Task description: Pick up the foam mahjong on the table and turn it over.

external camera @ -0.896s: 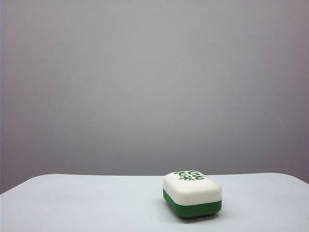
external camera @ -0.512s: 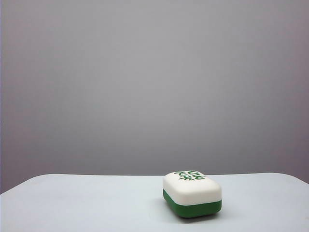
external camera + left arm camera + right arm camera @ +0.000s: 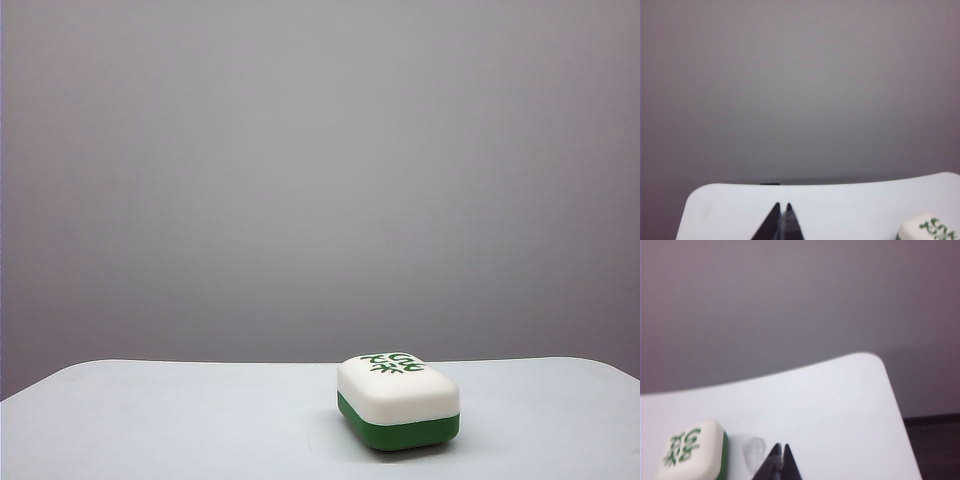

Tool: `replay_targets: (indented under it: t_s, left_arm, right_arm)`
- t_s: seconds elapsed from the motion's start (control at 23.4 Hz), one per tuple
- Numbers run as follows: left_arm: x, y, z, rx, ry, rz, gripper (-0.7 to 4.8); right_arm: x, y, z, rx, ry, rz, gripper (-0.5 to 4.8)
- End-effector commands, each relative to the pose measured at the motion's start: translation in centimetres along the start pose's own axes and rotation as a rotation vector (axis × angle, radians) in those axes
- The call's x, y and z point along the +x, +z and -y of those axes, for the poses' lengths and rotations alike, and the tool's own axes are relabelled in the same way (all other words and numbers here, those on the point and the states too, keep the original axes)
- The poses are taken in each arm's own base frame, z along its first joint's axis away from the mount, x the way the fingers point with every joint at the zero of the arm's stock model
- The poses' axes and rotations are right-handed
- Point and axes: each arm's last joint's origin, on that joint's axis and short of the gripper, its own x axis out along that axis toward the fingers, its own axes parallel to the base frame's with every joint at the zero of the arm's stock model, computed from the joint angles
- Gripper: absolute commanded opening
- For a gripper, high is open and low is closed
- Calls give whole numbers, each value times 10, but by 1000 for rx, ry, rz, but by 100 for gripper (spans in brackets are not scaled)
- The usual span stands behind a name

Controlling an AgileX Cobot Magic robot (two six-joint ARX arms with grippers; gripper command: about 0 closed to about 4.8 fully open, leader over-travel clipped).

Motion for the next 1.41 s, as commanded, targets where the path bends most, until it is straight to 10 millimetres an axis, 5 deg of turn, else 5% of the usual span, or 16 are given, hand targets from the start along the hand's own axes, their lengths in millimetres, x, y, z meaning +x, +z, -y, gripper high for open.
replay_targets:
  t_s: [0.04, 0.26, 0.47, 0.73, 0.98, 1.15, 1.24, 1.41]
  left_arm:
    - [2, 19, 0, 5, 43, 16, -5]
    - [21, 45, 3, 14, 46, -72, -5]
    - [50, 63, 9, 68, -67, -177, -5]
    - [81, 69, 15, 128, -267, -300, -5]
    - [95, 55, 17, 88, -344, -460, -5]
    - [98, 51, 20, 64, -414, -486, -5]
    - [97, 50, 20, 59, -429, -493, -5]
    - [97, 50, 21, 50, -454, -495, -5]
  right_arm:
    - [-4, 23, -6, 10, -17, 73, -5]
    - [2, 53, -13, 14, -28, 27, -4]
    - [32, 78, -20, 17, 44, -95, -4]
    - [113, 97, -24, 35, 293, -387, 0]
    - [194, 71, -24, 96, 444, -624, 68]
    - [222, 48, -37, 76, 487, -710, 178]
    - [234, 37, -43, 64, 509, -748, 183]
    - [263, 6, -55, 80, 551, -855, 274]
